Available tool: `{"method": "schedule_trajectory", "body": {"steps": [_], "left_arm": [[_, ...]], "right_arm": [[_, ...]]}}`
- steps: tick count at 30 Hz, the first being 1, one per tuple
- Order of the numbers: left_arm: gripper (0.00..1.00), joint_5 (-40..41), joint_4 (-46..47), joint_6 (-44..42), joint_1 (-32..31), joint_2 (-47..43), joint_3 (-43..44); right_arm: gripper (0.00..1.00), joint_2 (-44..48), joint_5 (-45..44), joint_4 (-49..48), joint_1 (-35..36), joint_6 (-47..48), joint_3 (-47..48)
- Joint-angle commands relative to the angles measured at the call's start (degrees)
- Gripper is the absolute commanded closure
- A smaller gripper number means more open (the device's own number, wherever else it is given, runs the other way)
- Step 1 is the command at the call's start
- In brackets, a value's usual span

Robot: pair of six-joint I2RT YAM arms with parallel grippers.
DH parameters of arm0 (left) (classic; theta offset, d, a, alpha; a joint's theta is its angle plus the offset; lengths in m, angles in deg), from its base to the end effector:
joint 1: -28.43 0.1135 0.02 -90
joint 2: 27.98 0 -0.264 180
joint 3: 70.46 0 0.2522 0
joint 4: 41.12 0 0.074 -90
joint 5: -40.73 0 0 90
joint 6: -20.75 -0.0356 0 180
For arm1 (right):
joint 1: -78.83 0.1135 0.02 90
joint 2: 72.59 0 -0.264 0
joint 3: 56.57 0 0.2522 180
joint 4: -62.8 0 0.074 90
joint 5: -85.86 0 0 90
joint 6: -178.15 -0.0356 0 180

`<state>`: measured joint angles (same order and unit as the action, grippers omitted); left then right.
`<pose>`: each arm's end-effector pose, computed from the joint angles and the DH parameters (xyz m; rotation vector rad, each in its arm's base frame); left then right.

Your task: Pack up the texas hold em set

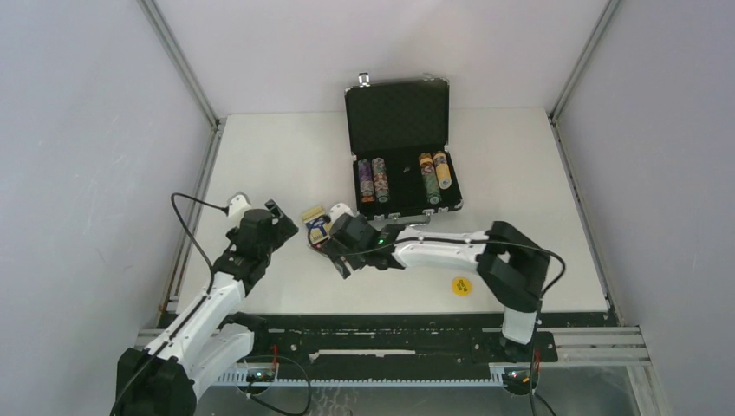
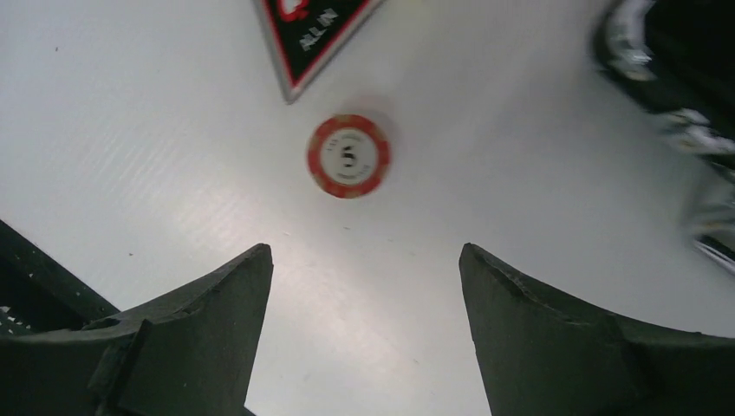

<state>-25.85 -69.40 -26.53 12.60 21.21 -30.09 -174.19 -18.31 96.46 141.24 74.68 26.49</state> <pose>0.1787 -0.0360 0.2103 -0.7152 2.0386 -0.1343 0.1831 0.3316 0.2062 -0.9242 2.2836 0.2769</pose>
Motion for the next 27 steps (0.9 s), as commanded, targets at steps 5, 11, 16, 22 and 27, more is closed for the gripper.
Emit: {"method": "schedule_trajectory", "body": {"steps": [5, 11, 16, 22, 27], "left_arm": [[0.0, -1.9, 2.0, 1.6, 1.1, 1.4, -0.8], [0.0, -3.3, 3.0, 1.1, 1.2, 1.6, -1.2], [0.0, -3.3, 3.4, 0.8, 1.2, 1.0, -1.6], [0.0, -3.8, 3.7, 0.6, 1.2, 1.5, -1.4], [0.0, -4.8, 4.2, 0.7, 1.2, 1.9, -1.6]], "right_arm": [[0.14, -8.2, 7.2, -3.8, 1.2, 1.5, 7.2], [0.17, -11.4, 8.4, -3.7, -0.5, 2.4, 9.8], [0.18, -13.9, 8.9, -3.0, -1.9, 3.8, 12.0], [0.19, -15.4, 7.7, -1.4, -1.9, 4.4, 13.4], [0.28, -15.1, 8.1, -2.0, -1.5, 3.0, 11.8]]}}
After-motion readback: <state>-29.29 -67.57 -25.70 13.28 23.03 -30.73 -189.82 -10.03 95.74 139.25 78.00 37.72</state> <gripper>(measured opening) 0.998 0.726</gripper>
